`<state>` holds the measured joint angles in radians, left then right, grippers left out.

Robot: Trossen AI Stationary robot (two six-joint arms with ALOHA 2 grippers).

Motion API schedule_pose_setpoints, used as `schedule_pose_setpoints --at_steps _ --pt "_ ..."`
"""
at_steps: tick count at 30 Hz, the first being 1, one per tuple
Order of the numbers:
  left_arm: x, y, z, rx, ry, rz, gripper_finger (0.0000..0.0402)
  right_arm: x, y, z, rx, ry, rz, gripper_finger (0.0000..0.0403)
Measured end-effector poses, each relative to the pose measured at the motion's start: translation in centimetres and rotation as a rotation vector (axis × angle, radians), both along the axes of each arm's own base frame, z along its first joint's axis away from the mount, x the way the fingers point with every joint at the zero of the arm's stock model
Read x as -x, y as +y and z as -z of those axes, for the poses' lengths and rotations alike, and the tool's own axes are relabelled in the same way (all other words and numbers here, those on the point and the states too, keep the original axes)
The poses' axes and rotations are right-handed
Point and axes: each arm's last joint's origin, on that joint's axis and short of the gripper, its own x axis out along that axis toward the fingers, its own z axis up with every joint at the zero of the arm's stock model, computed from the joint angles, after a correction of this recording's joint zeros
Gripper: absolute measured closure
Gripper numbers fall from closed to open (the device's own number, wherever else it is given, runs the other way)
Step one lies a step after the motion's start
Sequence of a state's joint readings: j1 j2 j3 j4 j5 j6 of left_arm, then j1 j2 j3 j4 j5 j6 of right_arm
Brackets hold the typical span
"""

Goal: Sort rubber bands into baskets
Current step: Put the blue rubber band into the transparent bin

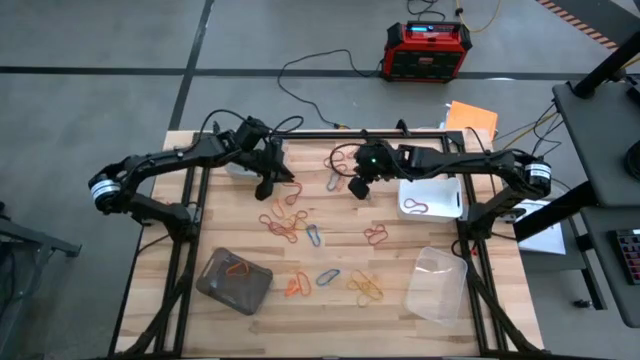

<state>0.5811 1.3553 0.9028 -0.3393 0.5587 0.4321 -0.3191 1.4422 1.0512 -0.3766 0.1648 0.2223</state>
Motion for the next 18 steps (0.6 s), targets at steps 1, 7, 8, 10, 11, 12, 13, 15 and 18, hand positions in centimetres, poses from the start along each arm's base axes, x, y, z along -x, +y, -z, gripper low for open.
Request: schedule_pose_setpoints --at_steps 1,7,8,10,11,12,13,15,18 --pt "-0.1 -0.1 0.1 0.002 0.004 0.004 0.0363 0.2 0.0 0.2 -0.026 0.008 0.027 0.0394" --pt "0.0 -0.2 -0.2 -0.031 -0.009 0.024 0.0363 1.2 0.2 0.7 -0.163 0.165 0.147 0.0394" --pt "0.1 -0.2 -0.4 -0.042 -0.017 0.028 0.0363 1.1 0.2 0.9 -0.173 0.183 0.158 0.0394" --pt "0.4 -0.4 -1.0 -0.066 -0.038 0.035 0.0363 0.6 0.0 1.4 -0.188 0.189 0.171 0.0394" --pt "0.5 -0.5 -1.2 -0.083 -0.04 0.024 0.0363 0.2 0.0 1.8 -0.193 0.199 0.174 0.0394" --pt "0.7 -0.5 -1.6 -0.107 -0.04 0.004 0.0363 -0.1 -0.1 2.2 -0.201 0.221 0.177 0.0394" --pt "1.0 -0.6 -1.9 -0.134 -0.035 -0.021 0.0363 -0.3 -0.2 2.6 -0.212 0.246 0.177 0.0394" --pt "1.4 -0.6 -2.3 -0.175 -0.014 -0.071 0.0363 -0.9 -0.6 3.4 -0.226 0.29 0.188 0.0394" --pt "2.1 -0.9 -2.8 -0.209 -0.003 -0.095 0.0363 -1.8 -1.2 4.2 -0.236 0.308 0.207 0.0394"
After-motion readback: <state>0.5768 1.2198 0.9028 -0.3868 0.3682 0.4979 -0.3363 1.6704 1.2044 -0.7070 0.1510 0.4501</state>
